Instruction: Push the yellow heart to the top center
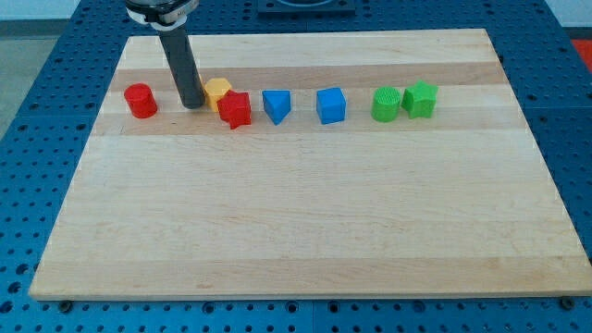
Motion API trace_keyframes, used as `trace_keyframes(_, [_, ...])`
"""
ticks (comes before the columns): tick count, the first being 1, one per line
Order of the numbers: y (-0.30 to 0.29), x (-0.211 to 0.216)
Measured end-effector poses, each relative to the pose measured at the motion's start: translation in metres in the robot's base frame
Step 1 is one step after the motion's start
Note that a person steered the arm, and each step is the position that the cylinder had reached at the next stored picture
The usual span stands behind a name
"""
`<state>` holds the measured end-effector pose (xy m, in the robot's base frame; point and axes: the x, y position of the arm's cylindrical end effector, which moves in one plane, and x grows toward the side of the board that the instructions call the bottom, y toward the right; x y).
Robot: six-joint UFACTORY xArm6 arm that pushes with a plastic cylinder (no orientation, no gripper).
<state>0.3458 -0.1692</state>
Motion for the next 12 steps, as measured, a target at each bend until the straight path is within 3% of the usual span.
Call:
trace_keyframes(2, [-0.041, -0.001])
trace_keyframes(7, [0.001, -0.034])
trace_keyframes(12, [-0.018, -0.064])
